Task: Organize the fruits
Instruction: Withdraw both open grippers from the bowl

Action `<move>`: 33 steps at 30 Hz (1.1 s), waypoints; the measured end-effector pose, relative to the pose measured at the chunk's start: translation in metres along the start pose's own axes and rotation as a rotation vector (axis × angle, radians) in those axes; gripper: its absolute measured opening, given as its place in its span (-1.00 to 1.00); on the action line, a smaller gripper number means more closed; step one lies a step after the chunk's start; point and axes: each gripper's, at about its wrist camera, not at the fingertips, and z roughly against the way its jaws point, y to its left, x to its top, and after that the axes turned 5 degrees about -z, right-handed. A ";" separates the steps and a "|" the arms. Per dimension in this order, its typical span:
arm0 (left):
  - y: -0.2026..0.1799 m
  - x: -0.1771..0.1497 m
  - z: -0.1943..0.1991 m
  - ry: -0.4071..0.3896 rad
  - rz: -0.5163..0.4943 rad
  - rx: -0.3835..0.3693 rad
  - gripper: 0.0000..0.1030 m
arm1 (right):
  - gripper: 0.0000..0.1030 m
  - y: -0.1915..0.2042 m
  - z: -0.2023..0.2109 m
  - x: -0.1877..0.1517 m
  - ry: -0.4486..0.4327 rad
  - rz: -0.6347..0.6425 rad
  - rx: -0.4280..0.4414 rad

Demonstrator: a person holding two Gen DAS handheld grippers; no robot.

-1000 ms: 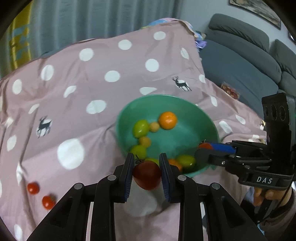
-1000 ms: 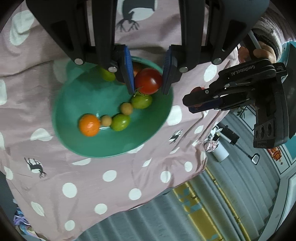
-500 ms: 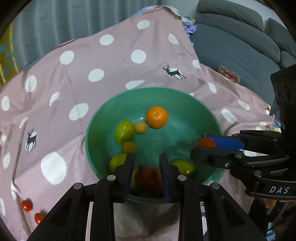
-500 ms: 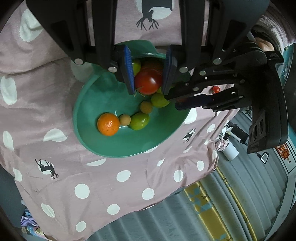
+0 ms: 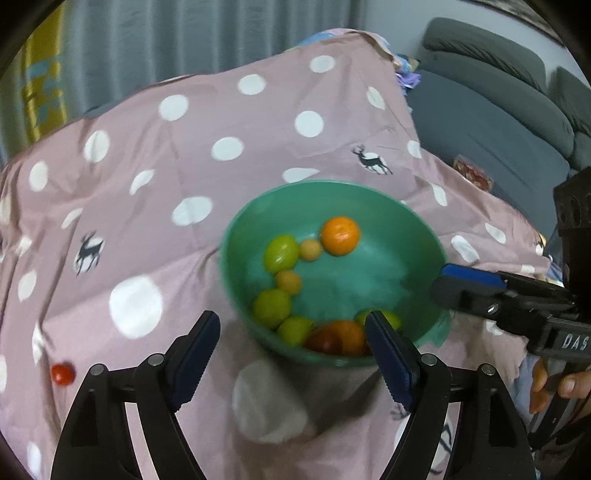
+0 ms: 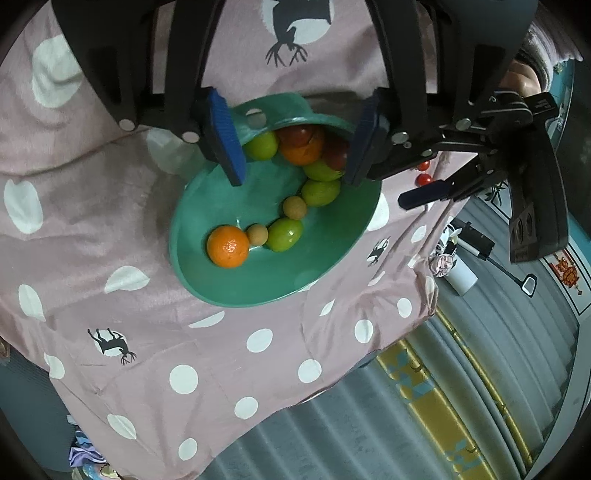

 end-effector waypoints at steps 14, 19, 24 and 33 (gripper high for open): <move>0.090 -0.101 0.064 0.059 0.262 0.176 0.58 | 0.24 0.039 0.007 -0.021 0.047 0.072 0.077; 0.120 -0.139 0.083 0.078 0.381 0.218 0.58 | 0.25 0.059 0.001 -0.029 0.076 0.117 0.101; 0.130 -0.151 0.091 0.069 0.428 0.220 0.58 | 0.25 0.076 -0.011 -0.040 0.124 0.152 0.118; 0.138 -0.163 0.088 0.044 0.442 0.175 0.58 | 0.25 0.105 -0.039 -0.059 0.224 0.231 0.116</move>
